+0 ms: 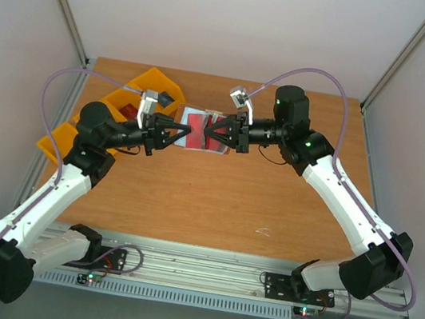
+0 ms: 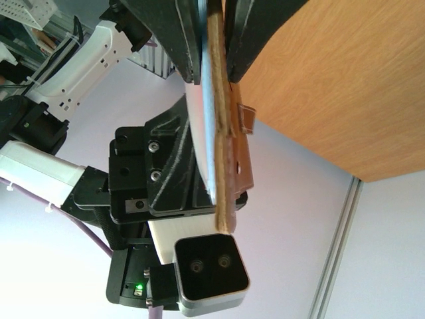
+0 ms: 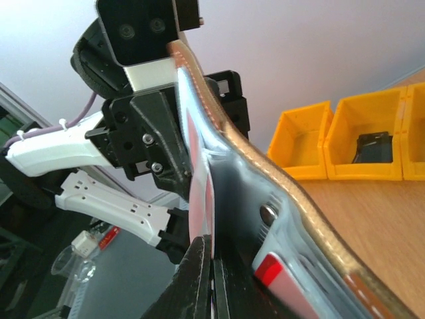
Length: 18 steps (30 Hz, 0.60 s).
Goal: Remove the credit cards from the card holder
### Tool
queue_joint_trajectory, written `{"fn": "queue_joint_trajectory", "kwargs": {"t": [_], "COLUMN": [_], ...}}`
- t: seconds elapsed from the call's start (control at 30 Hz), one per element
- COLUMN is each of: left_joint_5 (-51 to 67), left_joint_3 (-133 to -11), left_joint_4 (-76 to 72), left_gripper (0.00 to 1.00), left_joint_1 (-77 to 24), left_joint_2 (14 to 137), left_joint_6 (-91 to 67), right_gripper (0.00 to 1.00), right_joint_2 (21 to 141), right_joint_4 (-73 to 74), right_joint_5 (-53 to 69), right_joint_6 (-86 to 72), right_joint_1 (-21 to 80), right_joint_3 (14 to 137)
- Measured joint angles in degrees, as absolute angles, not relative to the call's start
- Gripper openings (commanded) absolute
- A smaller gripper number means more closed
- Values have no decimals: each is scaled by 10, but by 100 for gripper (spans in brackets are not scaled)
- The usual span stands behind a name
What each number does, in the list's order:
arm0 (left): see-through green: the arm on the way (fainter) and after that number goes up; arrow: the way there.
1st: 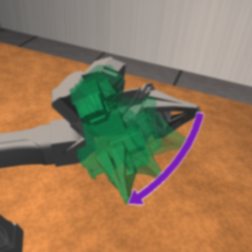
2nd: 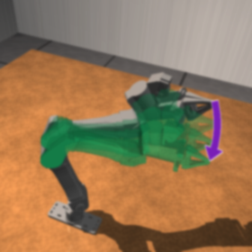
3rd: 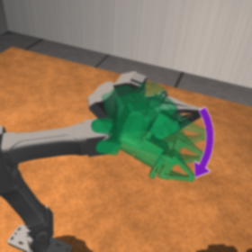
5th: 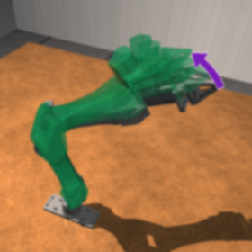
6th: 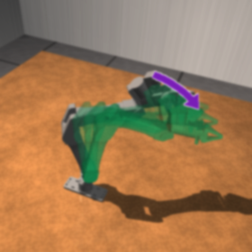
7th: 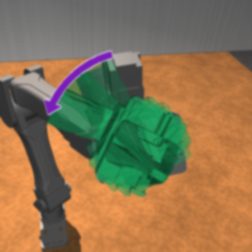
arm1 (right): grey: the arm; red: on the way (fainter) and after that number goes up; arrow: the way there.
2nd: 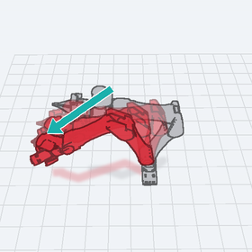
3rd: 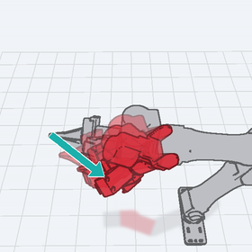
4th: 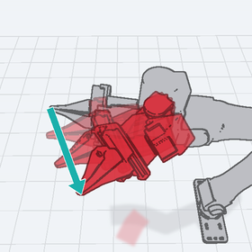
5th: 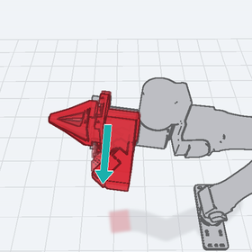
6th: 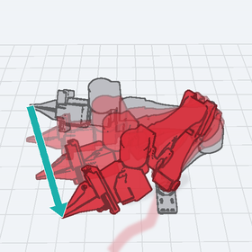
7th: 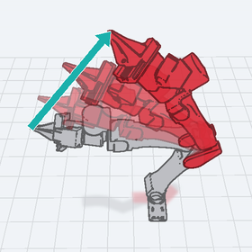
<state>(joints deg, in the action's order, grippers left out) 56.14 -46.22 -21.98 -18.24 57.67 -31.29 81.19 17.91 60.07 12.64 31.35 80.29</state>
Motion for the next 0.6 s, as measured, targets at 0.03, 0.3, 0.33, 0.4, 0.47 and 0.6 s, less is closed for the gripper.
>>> {"fn": "queue_joint_trajectory", "kwargs": {"t": [0.03,0.3,0.33,0.4,0.47,0.6], "left_joint_5": [561,559,559,559,559,556], "left_joint_3": [-462,-462,-462,-461,-461,-460], "left_joint_4": [-220,-221,-220,-219,-219,-218], "left_gripper": [17,9,7,3,1,0], "left_joint_1": [-184,-184,-184,-184,-184,-185], "left_joint_2": [577,572,572,572,572,570], "left_joint_6": [-313,-313,-313,-314,-312,-311], "right_gripper": [1,1,1,1,1,1], "right_joint_2": [809,792,792,792,792,791], "right_joint_4": [178,199,203,213,225,250], "right_joint_5": [602,609,611,614,615,619], "right_joint_6": [125,126,128,132,140,154], "right_joint_1": [312,300,298,296,295,289], "right_joint_3": [800,799,799,801,806,814]}}
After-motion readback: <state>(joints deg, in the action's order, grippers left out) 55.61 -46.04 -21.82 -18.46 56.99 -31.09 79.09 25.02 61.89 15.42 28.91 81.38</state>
